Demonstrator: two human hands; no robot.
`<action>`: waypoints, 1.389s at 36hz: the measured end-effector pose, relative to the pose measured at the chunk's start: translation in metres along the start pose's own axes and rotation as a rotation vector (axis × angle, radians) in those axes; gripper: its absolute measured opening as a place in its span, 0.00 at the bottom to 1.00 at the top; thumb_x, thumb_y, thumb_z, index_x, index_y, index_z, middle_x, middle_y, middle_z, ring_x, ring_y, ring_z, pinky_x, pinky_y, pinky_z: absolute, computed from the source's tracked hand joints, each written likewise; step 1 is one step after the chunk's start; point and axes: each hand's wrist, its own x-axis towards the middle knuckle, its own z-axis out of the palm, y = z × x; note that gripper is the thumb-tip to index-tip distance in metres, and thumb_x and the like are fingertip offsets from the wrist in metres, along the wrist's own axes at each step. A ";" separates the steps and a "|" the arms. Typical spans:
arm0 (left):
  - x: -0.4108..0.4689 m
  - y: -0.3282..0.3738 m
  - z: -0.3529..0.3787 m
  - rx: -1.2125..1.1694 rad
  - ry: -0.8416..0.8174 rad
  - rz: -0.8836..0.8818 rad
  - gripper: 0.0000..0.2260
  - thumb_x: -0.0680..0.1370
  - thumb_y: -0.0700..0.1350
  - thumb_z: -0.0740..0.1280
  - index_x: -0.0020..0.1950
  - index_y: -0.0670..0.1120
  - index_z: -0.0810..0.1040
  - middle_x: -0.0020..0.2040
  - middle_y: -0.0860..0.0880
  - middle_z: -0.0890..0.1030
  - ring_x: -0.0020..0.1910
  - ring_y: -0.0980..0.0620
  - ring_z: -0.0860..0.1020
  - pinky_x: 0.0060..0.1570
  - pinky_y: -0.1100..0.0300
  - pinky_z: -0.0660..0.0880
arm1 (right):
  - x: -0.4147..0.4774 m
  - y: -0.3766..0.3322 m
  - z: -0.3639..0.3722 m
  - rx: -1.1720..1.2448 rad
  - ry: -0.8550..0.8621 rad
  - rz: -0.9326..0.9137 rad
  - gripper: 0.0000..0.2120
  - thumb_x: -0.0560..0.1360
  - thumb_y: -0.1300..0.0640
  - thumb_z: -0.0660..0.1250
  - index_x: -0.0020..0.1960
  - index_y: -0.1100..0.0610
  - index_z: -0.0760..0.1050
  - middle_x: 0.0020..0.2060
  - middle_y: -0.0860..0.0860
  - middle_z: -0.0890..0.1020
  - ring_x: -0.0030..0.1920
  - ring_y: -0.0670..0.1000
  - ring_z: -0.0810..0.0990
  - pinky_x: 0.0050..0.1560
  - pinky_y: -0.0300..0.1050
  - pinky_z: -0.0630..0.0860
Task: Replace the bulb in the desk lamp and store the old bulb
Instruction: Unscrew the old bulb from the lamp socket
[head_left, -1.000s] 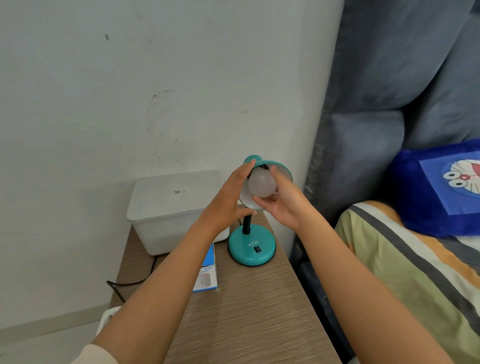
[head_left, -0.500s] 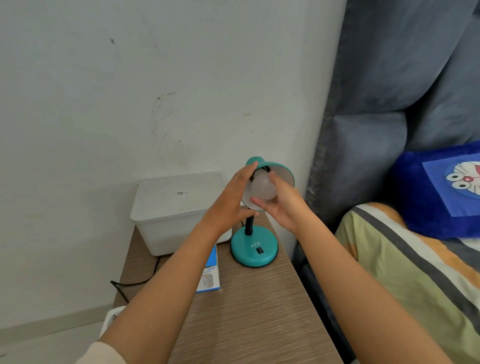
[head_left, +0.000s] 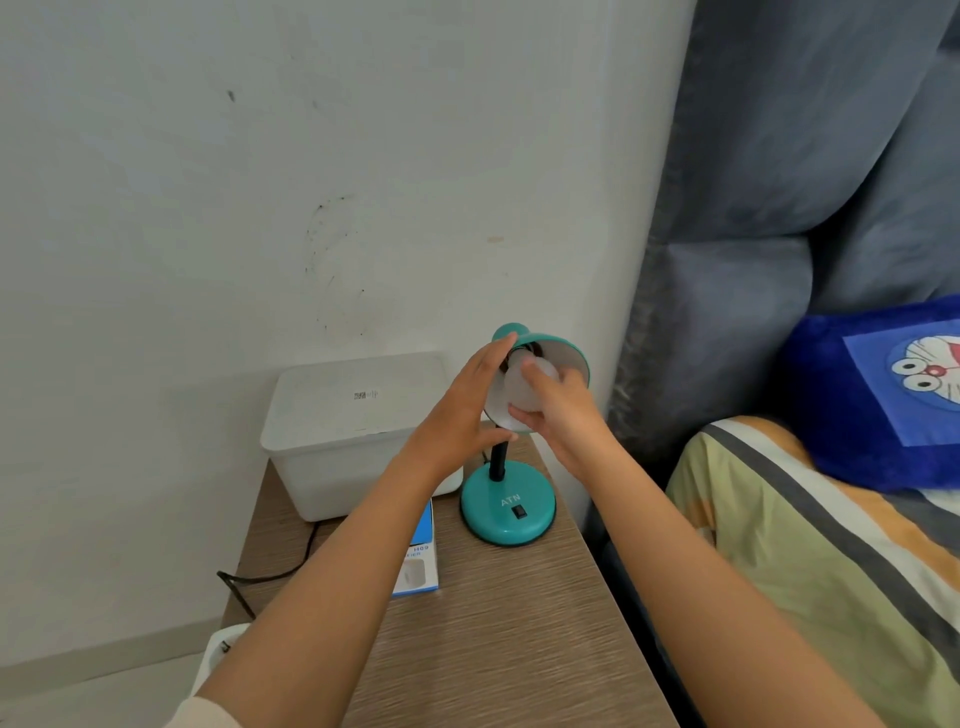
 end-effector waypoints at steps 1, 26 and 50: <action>0.000 0.000 0.000 0.002 0.004 0.005 0.44 0.69 0.39 0.75 0.72 0.60 0.50 0.70 0.60 0.57 0.66 0.76 0.55 0.63 0.80 0.54 | 0.001 0.001 0.001 -0.085 0.025 -0.048 0.22 0.76 0.53 0.65 0.66 0.58 0.63 0.60 0.55 0.72 0.57 0.52 0.74 0.53 0.48 0.80; 0.000 -0.003 -0.001 0.006 0.018 -0.005 0.46 0.67 0.39 0.77 0.72 0.59 0.50 0.71 0.57 0.59 0.69 0.65 0.58 0.65 0.78 0.54 | -0.003 0.009 -0.007 -0.645 0.091 -0.386 0.26 0.73 0.54 0.68 0.67 0.54 0.62 0.61 0.55 0.71 0.54 0.47 0.69 0.47 0.36 0.67; -0.001 0.007 -0.002 0.026 0.002 -0.014 0.44 0.70 0.40 0.75 0.72 0.60 0.48 0.74 0.51 0.59 0.70 0.62 0.57 0.65 0.79 0.54 | 0.002 0.005 -0.016 -0.007 -0.040 0.032 0.21 0.73 0.53 0.68 0.62 0.59 0.66 0.60 0.56 0.73 0.58 0.53 0.76 0.54 0.47 0.79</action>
